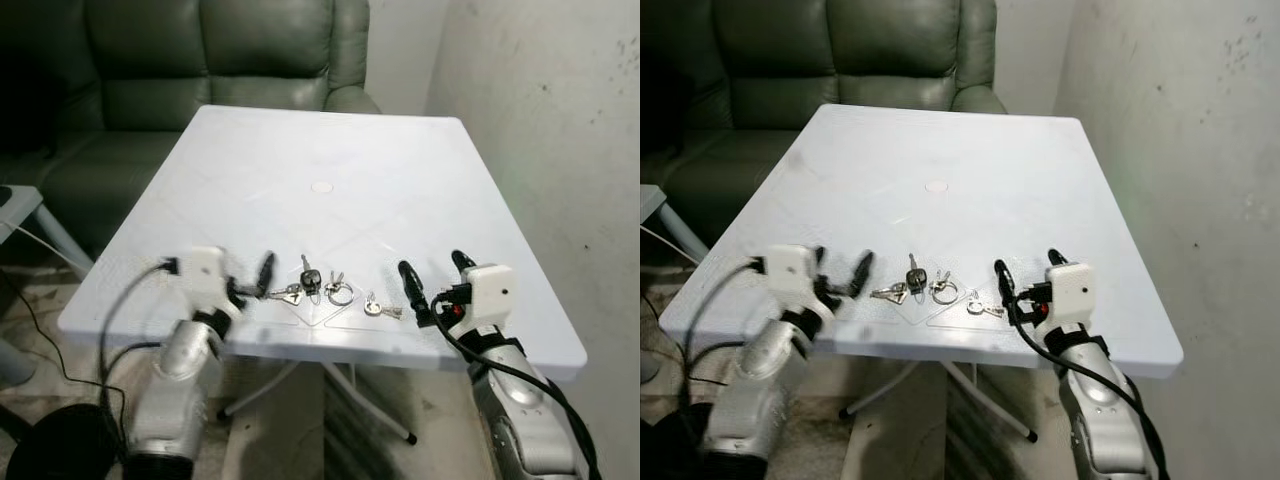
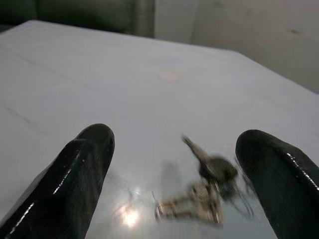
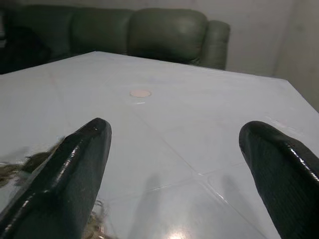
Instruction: Hang keys on a hook
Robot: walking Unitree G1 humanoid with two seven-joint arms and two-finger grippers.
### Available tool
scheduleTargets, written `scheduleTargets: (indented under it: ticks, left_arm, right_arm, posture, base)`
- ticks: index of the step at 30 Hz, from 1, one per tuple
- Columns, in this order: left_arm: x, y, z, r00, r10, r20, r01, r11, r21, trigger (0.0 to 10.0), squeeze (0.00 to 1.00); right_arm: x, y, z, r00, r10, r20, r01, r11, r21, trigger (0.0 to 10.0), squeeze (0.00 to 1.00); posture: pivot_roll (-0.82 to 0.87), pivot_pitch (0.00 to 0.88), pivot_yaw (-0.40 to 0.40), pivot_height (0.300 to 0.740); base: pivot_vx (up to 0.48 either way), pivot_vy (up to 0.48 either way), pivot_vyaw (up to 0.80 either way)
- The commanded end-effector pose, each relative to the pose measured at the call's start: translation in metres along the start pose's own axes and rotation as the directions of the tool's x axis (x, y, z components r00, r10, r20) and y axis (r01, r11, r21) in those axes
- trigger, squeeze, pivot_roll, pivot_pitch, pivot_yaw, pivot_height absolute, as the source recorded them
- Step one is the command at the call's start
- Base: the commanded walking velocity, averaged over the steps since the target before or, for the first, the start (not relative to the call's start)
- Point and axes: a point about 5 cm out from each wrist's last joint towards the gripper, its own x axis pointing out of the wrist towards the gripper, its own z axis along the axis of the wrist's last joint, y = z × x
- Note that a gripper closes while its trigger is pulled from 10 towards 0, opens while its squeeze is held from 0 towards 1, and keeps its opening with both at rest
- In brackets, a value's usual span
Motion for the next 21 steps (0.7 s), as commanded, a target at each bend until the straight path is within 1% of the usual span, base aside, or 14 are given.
scheduleTargets:
  ticks: [1, 4, 7, 9, 11, 16, 21]
  left_arm:
    - [-0.005, -0.006, 0.003, 0.998, -0.051, 0.023, 0.050, 0.998, 0.034, 10.0, 0.00]
    - [-0.009, -0.011, 0.001, 0.997, -0.077, 0.027, 0.077, 0.997, 0.030, 10.0, 0.00]
    - [-0.016, -0.020, 0.001, 0.990, -0.130, 0.050, 0.131, 0.991, -0.012, 10.0, 0.00]
    - [-0.016, -0.022, 0.001, 0.990, -0.135, 0.051, 0.136, 0.991, -0.012, 10.0, 0.00]
    - [-0.022, -0.026, 0.000, 0.987, -0.153, 0.053, 0.153, 0.988, -0.002, 10.0, 0.00]
    - [-0.028, -0.031, -0.003, 0.985, -0.169, 0.044, 0.169, 0.986, 0.008, 10.0, 0.00]
    - [-0.037, -0.038, -0.007, 0.981, -0.192, 0.026, 0.192, 0.981, 0.011, 10.0, 0.00]
  right_arm:
    - [0.008, -0.001, 0.004, 0.999, 0.050, -0.004, -0.050, 0.999, -0.016, 10.0, 0.00]
    - [0.011, -0.002, 0.005, 0.997, 0.076, -0.008, -0.077, 0.997, -0.031, 10.0, 0.00]
    - [0.017, -0.007, 0.002, 0.994, 0.101, -0.036, -0.103, 0.993, -0.052, 10.0, 0.00]
    - [0.018, -0.009, 0.002, 0.994, 0.106, -0.041, -0.108, 0.993, -0.057, 10.0, 0.00]
    - [0.022, -0.013, -0.001, 0.990, 0.124, -0.061, -0.128, 0.989, -0.068, 10.0, 0.00]
    - [0.028, -0.018, 0.000, 0.988, 0.134, -0.071, -0.139, 0.988, -0.073, 10.0, 0.00]
    - [0.034, -0.019, 0.000, 0.984, 0.158, -0.088, -0.164, 0.984, -0.069, 10.0, 0.00]
  posture:
    - [-0.04, 0.000, -0.025, 0.740]
    - [-0.03, 0.000, -0.030, 0.740]
    - [-0.01, 0.000, -0.049, 0.740]
    - [0.00, 0.000, -0.054, 0.740]
    - [0.01, 0.000, -0.064, 0.740]
    - [0.02, 0.000, -0.082, 0.740]
    - [0.03, 0.000, -0.094, 0.740]
  base:
    - [0.000, 0.000, 0.00]
    - [0.000, 0.000, 0.00]
    - [0.000, 0.000, 0.00]
    - [0.000, 0.000, 0.00]
    - [0.000, 0.000, 0.00]
    - [0.000, 0.000, 0.00]
    - [0.000, 0.000, 0.00]
